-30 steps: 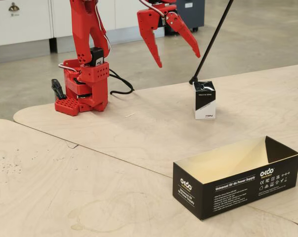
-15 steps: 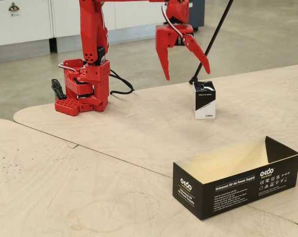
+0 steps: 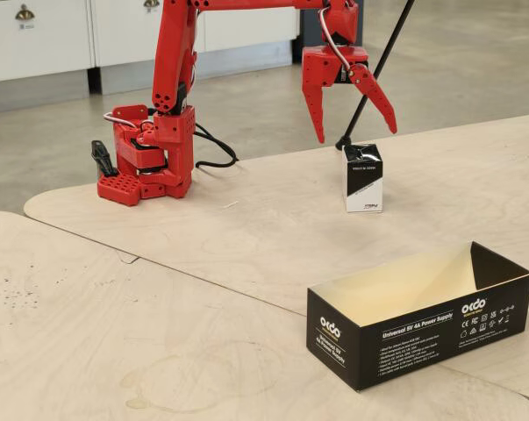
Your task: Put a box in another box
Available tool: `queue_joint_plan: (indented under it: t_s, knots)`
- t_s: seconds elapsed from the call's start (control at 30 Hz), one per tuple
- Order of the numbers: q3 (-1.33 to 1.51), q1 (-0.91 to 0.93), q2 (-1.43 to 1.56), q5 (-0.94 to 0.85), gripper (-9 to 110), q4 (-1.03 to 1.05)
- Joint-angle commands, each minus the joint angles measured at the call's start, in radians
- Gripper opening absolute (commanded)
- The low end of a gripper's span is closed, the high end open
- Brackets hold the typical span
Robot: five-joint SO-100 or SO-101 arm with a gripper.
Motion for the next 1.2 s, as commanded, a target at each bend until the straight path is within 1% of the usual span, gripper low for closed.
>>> queue_joint_plan:
  t_s: [0.0,0.17,0.4,0.67,0.87,0.97,1.17]
  knots:
    - [-0.074,-0.02,-0.003,0.015,51,-0.008]
    - [-0.104,-0.028,-0.058,0.025,51,-0.025]
    - [-0.078,-0.029,-0.115,0.028,51,-0.084]
    - [0.077,-0.064,-0.103,0.037,50,-0.163]
    - [0.109,-0.069,-0.121,0.04,48,-0.213]
    - [0.117,-0.067,-0.13,0.04,43,-0.225]
    - [0.149,-0.072,-0.127,0.032,25,-0.235]
